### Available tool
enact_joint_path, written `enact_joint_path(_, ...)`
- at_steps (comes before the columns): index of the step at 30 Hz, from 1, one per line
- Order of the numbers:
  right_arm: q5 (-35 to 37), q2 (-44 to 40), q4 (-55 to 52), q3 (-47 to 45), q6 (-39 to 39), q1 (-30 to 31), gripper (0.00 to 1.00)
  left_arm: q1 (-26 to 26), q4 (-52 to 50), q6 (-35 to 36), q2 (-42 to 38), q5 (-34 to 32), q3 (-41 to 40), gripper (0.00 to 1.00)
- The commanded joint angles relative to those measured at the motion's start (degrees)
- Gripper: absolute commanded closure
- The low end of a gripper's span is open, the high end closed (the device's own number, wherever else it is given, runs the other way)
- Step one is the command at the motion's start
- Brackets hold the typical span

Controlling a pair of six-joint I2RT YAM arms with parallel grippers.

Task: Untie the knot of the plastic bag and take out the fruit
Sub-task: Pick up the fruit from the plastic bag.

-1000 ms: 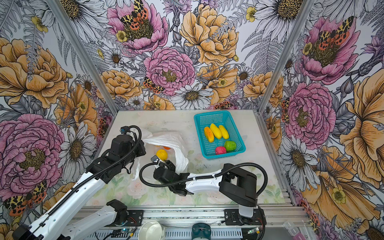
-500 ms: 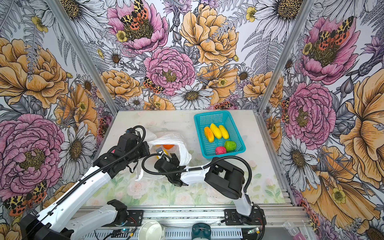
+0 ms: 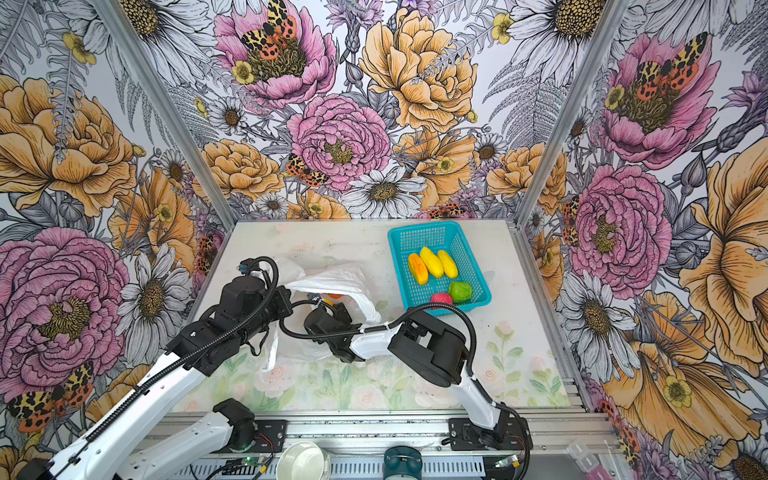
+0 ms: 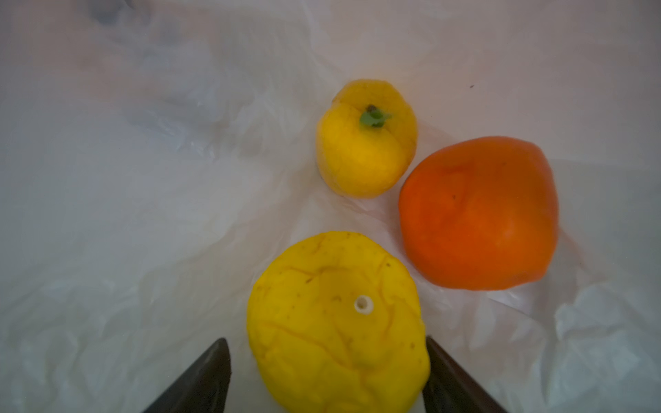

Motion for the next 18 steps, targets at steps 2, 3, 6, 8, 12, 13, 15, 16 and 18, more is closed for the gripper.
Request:
enact_joint_path(2,-1.0,2.0,0.4,2.1,1.6,-0.9,0.26,-0.7,0.0,0.8,0.4,-1.1,-0.7,1.0)
enact_joint_path(3,-1.1,2.1,0.4,2.1,1.5,-1.0,0.3,-1.0,-0.1,0.9,0.6,-1.0,-0.6,1.0)
enact_joint_path(6,-1.6,1.2,0.3,1.3,1.6,-0.9,0.42,-1.4,0.0,1.0,0.5,-1.7,-0.7,1.0)
enact_joint_path(8,-2.3,-0.9,0.3,-0.1,1.7,-0.8,0.47,-1.2,-0.1,1.0,0.5,-2.7,-0.7,1.0)
enact_joint_path(12,-2.3,-7.8,4.6,-6.7,-0.3,1.4,0.52,-1.0,-0.1,0.9,0.9,-2.5,-0.9,1.0)
enact_joint_path(13,-2.2,-9.4,6.6,-8.7,-1.2,2.2,0.52,-1.0,0.0,0.9,1.0,-2.4,-0.9,1.0)
enact_joint_path(15,-2.1,-12.9,11.6,-13.2,-3.2,4.2,0.54,-1.0,-0.1,0.8,1.0,-2.4,-0.9,1.0)
enact_joint_path(16,-2.0,-14.4,13.4,-14.9,-4.3,5.1,0.55,-1.1,0.0,0.8,0.9,-2.6,-0.9,1.0)
enact_joint_path(18,-1.9,-17.7,17.1,-18.5,-6.9,7.4,0.55,-1.0,-0.1,0.9,0.8,-3.3,-0.9,1.0)
